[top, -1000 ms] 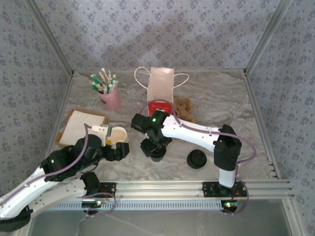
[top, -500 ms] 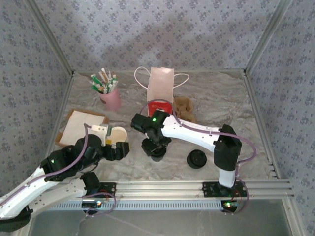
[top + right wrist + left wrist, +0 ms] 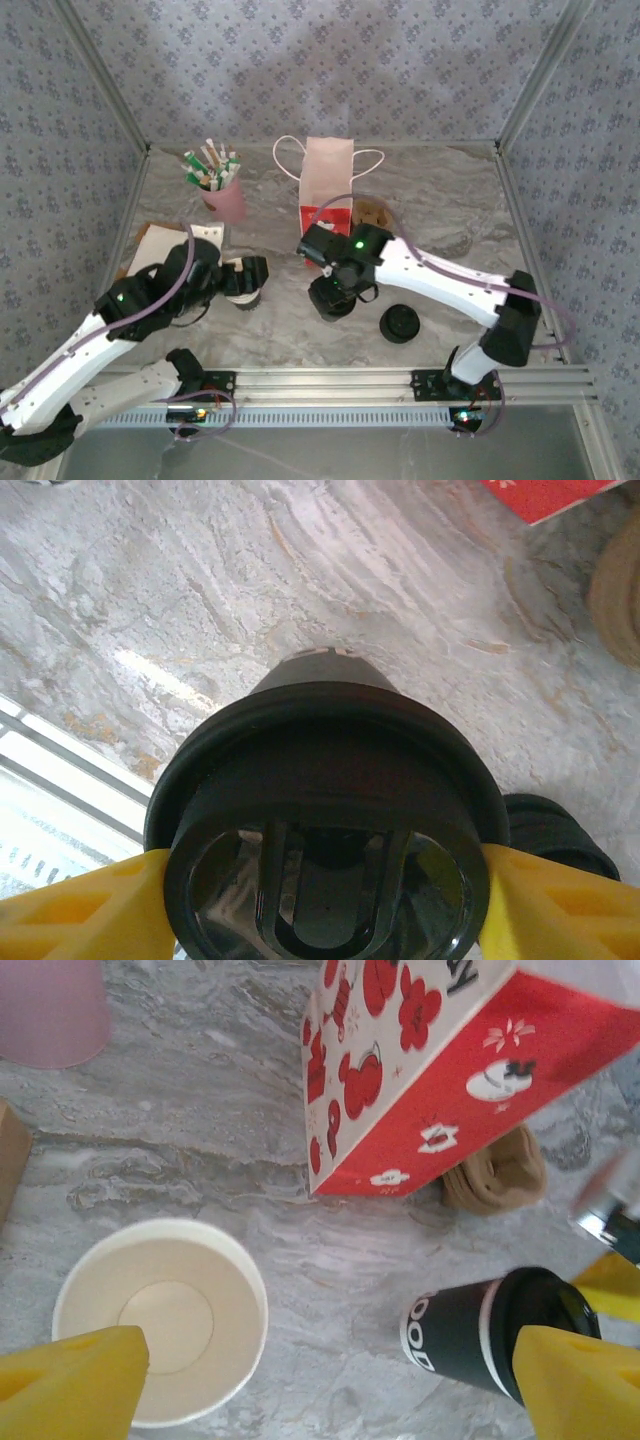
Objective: Pack the takeout coffee
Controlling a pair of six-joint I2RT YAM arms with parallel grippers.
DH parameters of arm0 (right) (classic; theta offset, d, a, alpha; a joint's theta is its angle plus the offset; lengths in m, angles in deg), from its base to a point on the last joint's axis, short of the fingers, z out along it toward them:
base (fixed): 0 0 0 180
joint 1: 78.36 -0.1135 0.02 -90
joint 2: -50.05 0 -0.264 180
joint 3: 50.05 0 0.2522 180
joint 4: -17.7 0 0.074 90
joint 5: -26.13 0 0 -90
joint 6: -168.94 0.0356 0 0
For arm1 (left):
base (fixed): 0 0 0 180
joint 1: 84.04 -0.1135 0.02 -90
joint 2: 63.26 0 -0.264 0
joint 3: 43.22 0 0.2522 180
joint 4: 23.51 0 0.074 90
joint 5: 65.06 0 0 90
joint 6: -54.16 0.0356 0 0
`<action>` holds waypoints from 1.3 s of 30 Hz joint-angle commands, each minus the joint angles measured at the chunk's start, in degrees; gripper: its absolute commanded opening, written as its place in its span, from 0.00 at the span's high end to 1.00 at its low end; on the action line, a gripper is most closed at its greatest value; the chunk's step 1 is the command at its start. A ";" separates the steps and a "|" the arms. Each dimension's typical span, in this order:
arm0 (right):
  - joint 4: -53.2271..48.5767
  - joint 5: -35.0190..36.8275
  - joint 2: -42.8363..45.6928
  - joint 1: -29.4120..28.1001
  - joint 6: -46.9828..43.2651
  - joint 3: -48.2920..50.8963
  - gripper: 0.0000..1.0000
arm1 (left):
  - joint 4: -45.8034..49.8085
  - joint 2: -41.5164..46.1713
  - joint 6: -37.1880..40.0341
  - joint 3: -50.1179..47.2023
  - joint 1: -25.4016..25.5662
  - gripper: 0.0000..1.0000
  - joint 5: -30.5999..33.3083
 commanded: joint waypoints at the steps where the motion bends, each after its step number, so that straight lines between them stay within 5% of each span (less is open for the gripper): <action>1: -0.43 -0.28 6.27 1.34 1.47 2.56 0.28 | -0.44 -5.33 3.42 6.01 -4.37 0.09 -6.81; 6: -0.64 -1.49 14.54 3.82 1.65 5.56 0.28 | 0.44 -16.75 6.34 16.47 -8.75 0.18 -12.40; 21: -2.72 -4.72 26.85 8.76 0.83 7.41 0.29 | 12.96 -49.64 10.99 48.92 -9.59 0.56 -7.90; 33: -3.10 -5.91 31.61 10.17 0.96 10.60 0.29 | 19.68 -58.66 10.26 60.38 -9.12 0.98 -7.48; 39: -3.42 -6.26 33.66 10.48 1.11 11.20 0.29 | 23.63 -57.95 8.10 63.08 -6.24 1.00 -6.18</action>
